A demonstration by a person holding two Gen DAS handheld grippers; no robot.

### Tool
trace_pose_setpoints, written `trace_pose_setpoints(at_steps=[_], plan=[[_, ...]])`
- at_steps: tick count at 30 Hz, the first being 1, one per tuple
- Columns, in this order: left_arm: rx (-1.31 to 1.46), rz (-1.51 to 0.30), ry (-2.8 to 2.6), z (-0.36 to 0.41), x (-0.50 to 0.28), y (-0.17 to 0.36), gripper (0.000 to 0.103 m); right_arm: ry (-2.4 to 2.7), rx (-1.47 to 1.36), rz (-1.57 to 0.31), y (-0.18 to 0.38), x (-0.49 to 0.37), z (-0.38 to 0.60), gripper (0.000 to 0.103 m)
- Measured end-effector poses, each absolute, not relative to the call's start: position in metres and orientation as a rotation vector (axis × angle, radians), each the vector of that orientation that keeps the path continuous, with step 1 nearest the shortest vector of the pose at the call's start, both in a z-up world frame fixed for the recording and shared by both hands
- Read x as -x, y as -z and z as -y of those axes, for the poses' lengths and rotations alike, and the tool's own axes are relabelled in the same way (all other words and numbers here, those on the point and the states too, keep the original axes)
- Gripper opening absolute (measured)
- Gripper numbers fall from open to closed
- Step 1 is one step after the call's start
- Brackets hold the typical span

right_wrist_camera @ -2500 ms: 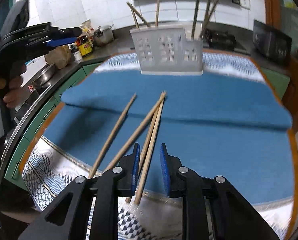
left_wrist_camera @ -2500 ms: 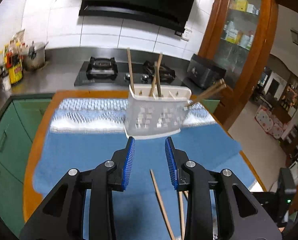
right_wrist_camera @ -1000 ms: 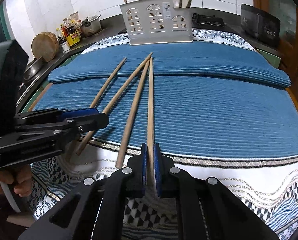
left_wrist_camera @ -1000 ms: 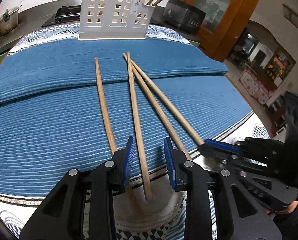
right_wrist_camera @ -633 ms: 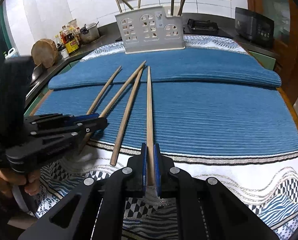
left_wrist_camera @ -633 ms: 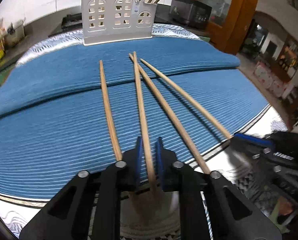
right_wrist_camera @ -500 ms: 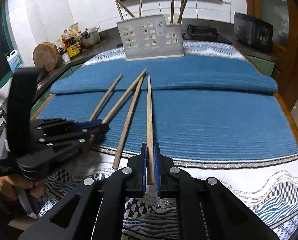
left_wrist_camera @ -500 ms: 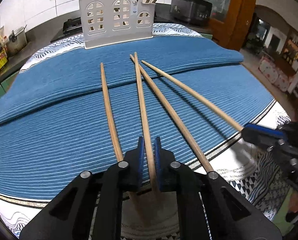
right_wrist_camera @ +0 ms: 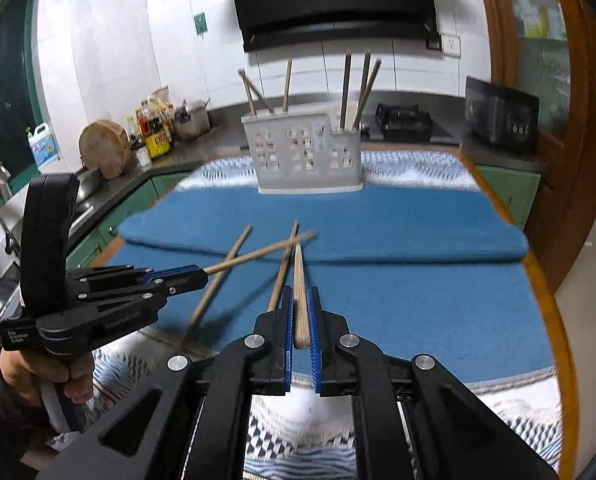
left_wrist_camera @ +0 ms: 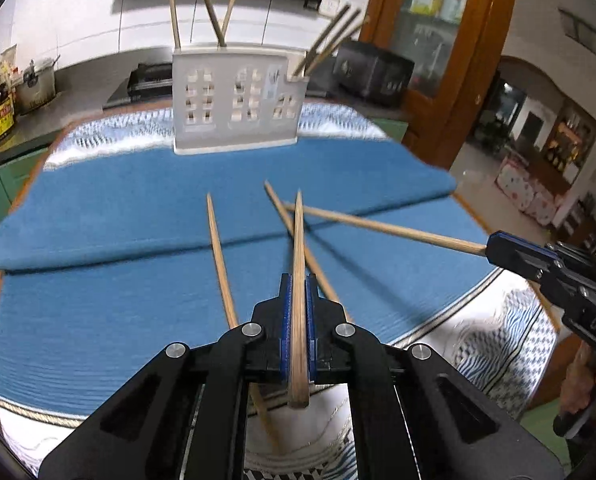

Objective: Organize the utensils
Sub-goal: 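Return both tools to the mat and each close on another chopstick, then lift both chopsticks upright and carry them over the white holder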

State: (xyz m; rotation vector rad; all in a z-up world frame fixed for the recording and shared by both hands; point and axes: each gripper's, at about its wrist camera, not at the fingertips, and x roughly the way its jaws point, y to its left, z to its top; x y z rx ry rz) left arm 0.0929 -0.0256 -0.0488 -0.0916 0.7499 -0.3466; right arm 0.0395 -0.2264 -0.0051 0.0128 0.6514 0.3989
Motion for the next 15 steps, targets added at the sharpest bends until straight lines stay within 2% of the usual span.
trace_pose_setpoints(at_steps=[15], plan=[[0.101,-0.672,0.361,0.005,-0.116,0.009,0.005,-0.458,0.007,-0.589,-0.067,-0.101,0.229,0.007]])
